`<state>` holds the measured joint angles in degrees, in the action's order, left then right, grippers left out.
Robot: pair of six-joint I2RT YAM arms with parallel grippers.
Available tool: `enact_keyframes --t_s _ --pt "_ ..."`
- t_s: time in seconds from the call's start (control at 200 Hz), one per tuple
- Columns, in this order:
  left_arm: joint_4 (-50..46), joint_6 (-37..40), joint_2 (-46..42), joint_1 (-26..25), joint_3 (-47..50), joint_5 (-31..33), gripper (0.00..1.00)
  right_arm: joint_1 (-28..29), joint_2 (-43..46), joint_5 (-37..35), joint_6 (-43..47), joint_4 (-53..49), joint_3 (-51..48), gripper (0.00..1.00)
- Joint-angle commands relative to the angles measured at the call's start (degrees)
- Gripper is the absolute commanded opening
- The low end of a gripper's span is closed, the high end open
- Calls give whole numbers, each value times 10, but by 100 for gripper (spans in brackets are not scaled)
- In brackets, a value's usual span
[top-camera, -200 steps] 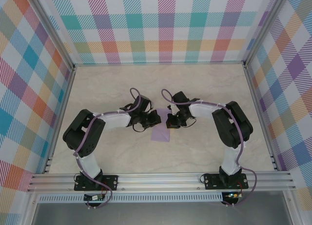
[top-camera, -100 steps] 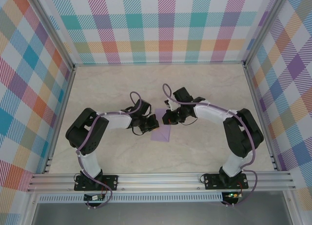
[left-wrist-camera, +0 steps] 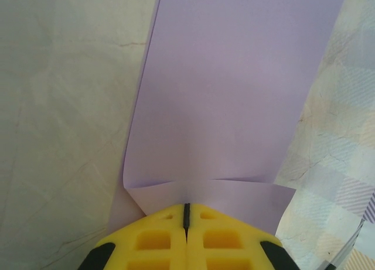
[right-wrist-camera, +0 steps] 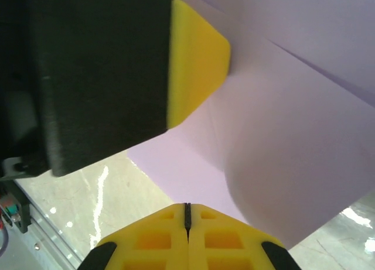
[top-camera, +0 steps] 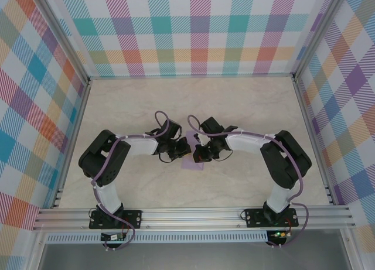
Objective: Fold a paper plane with a square sheet of paper (pick it up from the middle)
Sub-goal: Fold the triangle a second time at the center of the table.
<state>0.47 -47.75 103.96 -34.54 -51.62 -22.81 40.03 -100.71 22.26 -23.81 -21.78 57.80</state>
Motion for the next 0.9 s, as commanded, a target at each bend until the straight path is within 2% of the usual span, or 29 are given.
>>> enact_keyframes --t_s 0.0,0.385,0.895 --pt "-68 -12 12 0 27 61 0 10 -17 -21 -7 -4 12 0" --pt "-69 -23 22 -1 26 64 0 25 -33 -40 17 -38 34 0" --pt "-79 -19 27 -1 25 70 0 29 -36 -114 38 -86 46 0"
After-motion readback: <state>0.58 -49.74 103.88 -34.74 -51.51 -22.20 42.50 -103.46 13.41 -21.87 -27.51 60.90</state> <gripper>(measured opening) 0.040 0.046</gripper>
